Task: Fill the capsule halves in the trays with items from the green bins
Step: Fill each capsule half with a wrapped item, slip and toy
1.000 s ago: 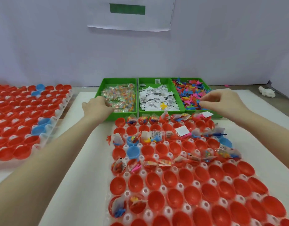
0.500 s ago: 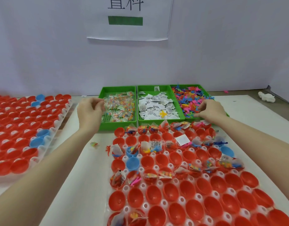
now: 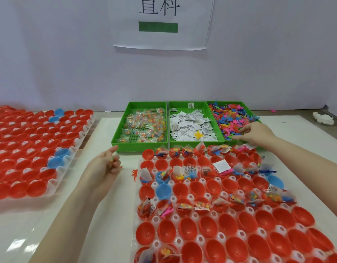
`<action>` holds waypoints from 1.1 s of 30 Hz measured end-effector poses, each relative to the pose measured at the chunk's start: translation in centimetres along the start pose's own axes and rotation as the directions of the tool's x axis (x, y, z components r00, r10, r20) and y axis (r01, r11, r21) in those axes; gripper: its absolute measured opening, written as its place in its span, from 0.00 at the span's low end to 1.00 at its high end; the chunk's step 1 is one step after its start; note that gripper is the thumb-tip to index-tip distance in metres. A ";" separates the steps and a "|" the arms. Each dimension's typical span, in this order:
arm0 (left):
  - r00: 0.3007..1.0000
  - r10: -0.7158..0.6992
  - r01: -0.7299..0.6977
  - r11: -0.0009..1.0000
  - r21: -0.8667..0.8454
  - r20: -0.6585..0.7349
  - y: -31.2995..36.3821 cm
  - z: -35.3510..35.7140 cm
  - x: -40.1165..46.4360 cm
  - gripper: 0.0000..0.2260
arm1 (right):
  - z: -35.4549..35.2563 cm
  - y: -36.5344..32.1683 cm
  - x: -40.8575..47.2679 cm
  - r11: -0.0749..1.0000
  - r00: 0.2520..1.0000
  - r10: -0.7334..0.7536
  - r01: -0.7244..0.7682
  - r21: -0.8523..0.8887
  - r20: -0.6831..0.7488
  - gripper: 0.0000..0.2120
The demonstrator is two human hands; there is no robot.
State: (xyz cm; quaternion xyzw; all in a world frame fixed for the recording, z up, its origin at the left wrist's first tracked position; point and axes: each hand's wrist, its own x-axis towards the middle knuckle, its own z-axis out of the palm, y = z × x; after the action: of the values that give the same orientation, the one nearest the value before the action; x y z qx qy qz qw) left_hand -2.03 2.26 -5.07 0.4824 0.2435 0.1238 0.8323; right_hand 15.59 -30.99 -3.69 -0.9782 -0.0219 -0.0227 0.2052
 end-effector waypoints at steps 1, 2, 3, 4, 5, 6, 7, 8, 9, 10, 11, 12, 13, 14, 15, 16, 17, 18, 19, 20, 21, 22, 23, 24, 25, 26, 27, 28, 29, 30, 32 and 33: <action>0.999 -0.040 0.040 0.999 -0.024 0.003 -0.1 0.0 -0.1 0.13 | 0.0 -0.2 0.0 1.000 1.000 0.010 -0.010 0.021 0.004 0.17; 0.998 -0.062 0.063 0.997 -0.053 0.010 -0.2 0.2 -0.1 0.13 | 0.0 -0.4 -0.1 0.999 1.000 0.015 -0.015 0.044 -0.002 0.13; 0.997 -0.071 0.072 0.994 -0.085 0.017 -0.1 0.3 -0.3 0.13 | 0.0 -0.6 -0.2 0.999 1.000 0.014 -0.014 0.053 -0.006 0.09; 0.997 -0.071 0.074 0.990 -0.121 0.027 -0.1 0.5 -0.4 0.13 | -0.1 -0.8 -0.3 0.999 1.000 0.007 -0.006 0.049 -0.012 0.06; 0.997 -0.067 0.073 0.986 -0.152 0.040 -0.1 0.6 -0.6 0.11 | 0.0 -0.9 -0.4 0.999 0.999 -0.007 0.008 0.047 -0.031 0.06; 0.997 -0.061 0.068 0.984 -0.164 0.048 -0.1 0.6 -0.6 0.10 | -0.1 -0.9 -0.4 0.998 0.997 -0.021 0.025 0.054 -0.069 0.06; 0.997 -0.058 0.066 0.986 -0.154 0.052 -0.1 0.5 -0.8 0.10 | -0.1 -0.9 -0.5 0.997 0.992 -0.032 0.040 0.062 -0.120 0.06; 0.997 -0.059 0.067 0.988 -0.140 0.058 -0.1 0.4 -0.8 0.11 | -0.2 -1.0 -0.5 0.997 0.984 -0.042 0.051 0.052 -0.174 0.07; 0.996 -0.064 0.072 0.988 -0.136 0.065 0.0 0.3 -1.0 0.12 | -0.3 -1.1 -0.6 0.998 0.974 -0.053 0.058 0.018 -0.219 0.07; 0.995 -0.067 0.077 0.988 -0.137 0.075 0.1 0.1 -1.3 0.12 | -0.4 -1.2 -0.7 0.998 0.965 -0.063 0.063 -0.009 -0.256 0.07; 0.992 -0.066 0.081 0.985 -0.152 0.104 0.3 0.0 -1.5 0.09 | -0.5 -1.4 -0.7 0.997 0.954 -0.067 0.071 0.002 -0.293 0.06; 0.986 -0.064 0.091 0.980 -0.175 0.154 0.5 -0.1 -1.7 0.08 | -0.5 -1.6 -0.7 0.996 0.943 -0.052 0.074 0.055 -0.329 0.05; 0.978 -0.054 0.093 0.977 -0.190 0.200 0.7 -0.1 -2.0 0.14 | -0.6 -2.0 -0.7 0.989 0.933 -0.019 0.071 0.133 -0.358 0.04; 0.973 -0.048 0.095 0.975 -0.203 0.225 0.8 -0.2 -2.2 0.22 | -0.6 -2.4 -0.7 0.975 0.928 0.020 0.064 0.213 -0.373 0.03; 0.973 -0.045 0.096 0.971 -0.219 0.228 0.8 -0.2 -2.4 0.27 | -0.5 -2.8 -0.6 0.957 0.926 0.052 0.061 0.283 -0.375 0.03; 0.972 -0.049 0.102 0.969 -0.223 0.231 0.8 -0.3 -2.5 0.28 | -0.5 -3.3 -0.6 0.939 0.929 0.073 0.059 0.340 -0.363 0.03; 0.968 -0.062 0.115 0.971 -0.211 0.243 0.7 -0.2 -2.7 0.25 | -0.4 -4.0 -0.4 0.920 0.938 0.080 0.061 0.387 -0.337 0.05; 0.967 -0.078 0.128 0.972 -0.198 0.243 0.6 -0.1 -2.9 0.19 | -0.2 -4.6 -0.2 0.905 0.950 0.072 0.065 0.420 -0.302 0.05; 0.969 -0.090 0.135 0.973 -0.187 0.231 0.5 0.1 -3.0 0.13 | 0.0 -5.3 0.1 0.899 0.964 0.049 0.071 0.432 -0.262 0.06; 0.971 -0.099 0.138 0.976 -0.169 0.220 0.5 0.2 -2.9 0.10 | 0.3 -6.1 0.2 0.906 0.976 0.015 0.078 0.416 -0.217 0.09; 0.972 -0.103 0.135 0.980 -0.146 0.210 0.3 0.2 -2.8 0.11 | 0.6 -6.8 0.3 0.921 0.986 -0.031 0.091 0.378 -0.162 0.11; 0.973 -0.098 0.126 0.984 -0.127 0.207 0.2 0.3 -2.7 0.12 | 0.9 -7.5 0.3 0.947 0.991 -0.089 0.115 0.301 -0.100 0.13; 0.975 -0.093 0.119 0.986 -0.120 0.200 0.1 0.3 -2.7 0.12 | 1.2 -8.1 0.2 0.971 0.988 -0.150 0.155 0.182 -0.042 0.14; 0.977 -0.090 0.114 0.986 -0.120 0.192 0.0 0.3 -2.8 0.12 | 1.4 -8.6 0.0 0.981 0.982 -0.191 0.191 0.035 0.007 0.15; 0.980 -0.085 0.107 0.987 -0.119 0.182 0.0 0.3 -2.8 0.13 | 1.6 -8.9 -0.2 0.969 0.976 -0.211 0.217 -0.118 0.058 0.16; 0.982 -0.075 0.094 0.990 -0.109 0.172 0.1 0.3 -2.8 0.13 | 1.7 -9.0 -0.3 0.946 0.973 -0.197 0.220 -0.236 0.121 0.16; 0.984 -0.057 0.073 0.993 -0.090 0.167 0.2 0.3 -2.9 0.14 | 1.9 -9.0 -0.3 0.929 0.970 -0.162 0.211 -0.303 0.179 0.14; 0.985 -0.040 0.052 0.996 -0.066 0.169 0.3 0.3 -3.0 0.14 | 2.0 -9.0 -0.3 0.927 0.967 -0.114 0.186 -0.324 0.229 0.14; 0.985 -0.026 0.033 0.999 -0.039 0.171 0.3 0.3 -3.0 0.15 | 2.0 -9.0 -0.3 0.938 0.961 -0.073 0.157 -0.309 0.266 0.16; 0.986 -0.016 0.019 1.000 -0.011 0.168 0.4 0.3 -3.0 0.16 | 2.1 -8.9 -0.3 0.952 0.957 -0.048 0.130 -0.277 0.286 0.16; 0.988 0.002 -0.007 0.999 0.034 0.152 0.3 0.2 -3.0 0.17 | 2.2 -8.6 -0.1 0.971 0.971 -0.037 0.090 -0.221 0.235 0.17; 0.990 0.011 -0.018 0.999 0.046 0.141 0.3 0.1 -3.0 0.16 | 2.3 -8.5 -0.2 0.976 0.981 -0.037 0.076 -0.202 0.192 0.18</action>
State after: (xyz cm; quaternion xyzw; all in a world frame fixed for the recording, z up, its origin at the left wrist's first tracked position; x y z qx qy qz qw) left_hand -4.49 1.03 -3.95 0.5110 0.1833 0.0896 0.8350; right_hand 15.07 -22.32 -2.35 -0.9911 -0.0666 0.0612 0.0981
